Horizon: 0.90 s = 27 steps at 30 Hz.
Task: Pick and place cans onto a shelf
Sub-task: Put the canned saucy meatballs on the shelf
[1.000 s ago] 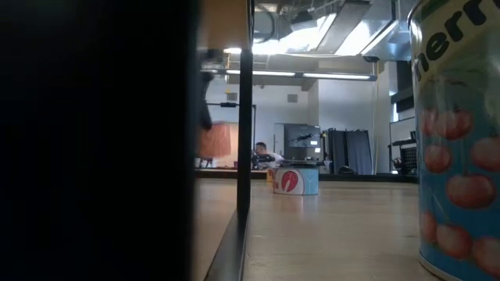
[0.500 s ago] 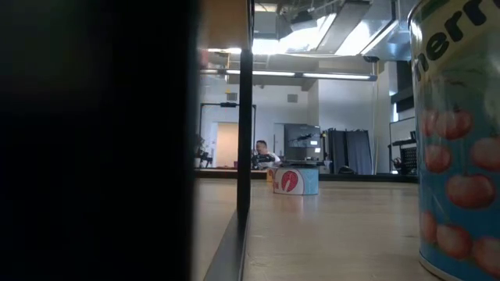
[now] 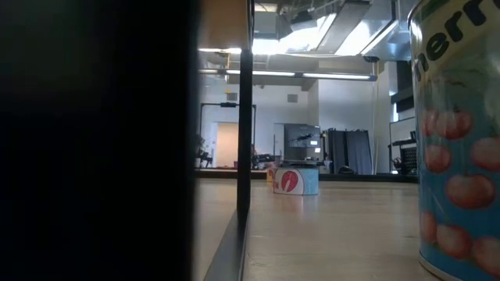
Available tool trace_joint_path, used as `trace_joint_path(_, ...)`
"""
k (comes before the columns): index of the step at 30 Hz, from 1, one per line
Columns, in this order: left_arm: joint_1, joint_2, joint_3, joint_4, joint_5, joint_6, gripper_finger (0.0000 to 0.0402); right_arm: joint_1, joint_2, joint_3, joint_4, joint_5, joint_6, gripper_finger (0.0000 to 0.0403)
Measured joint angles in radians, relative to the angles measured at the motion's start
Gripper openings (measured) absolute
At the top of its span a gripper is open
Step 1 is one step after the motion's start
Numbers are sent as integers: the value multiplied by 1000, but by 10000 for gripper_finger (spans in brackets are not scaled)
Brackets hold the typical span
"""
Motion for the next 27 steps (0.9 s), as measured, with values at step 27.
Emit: trace_joint_path(27,-655,228,-3,77,-252,-769,0,0,0,0,39,-8,-12,64)
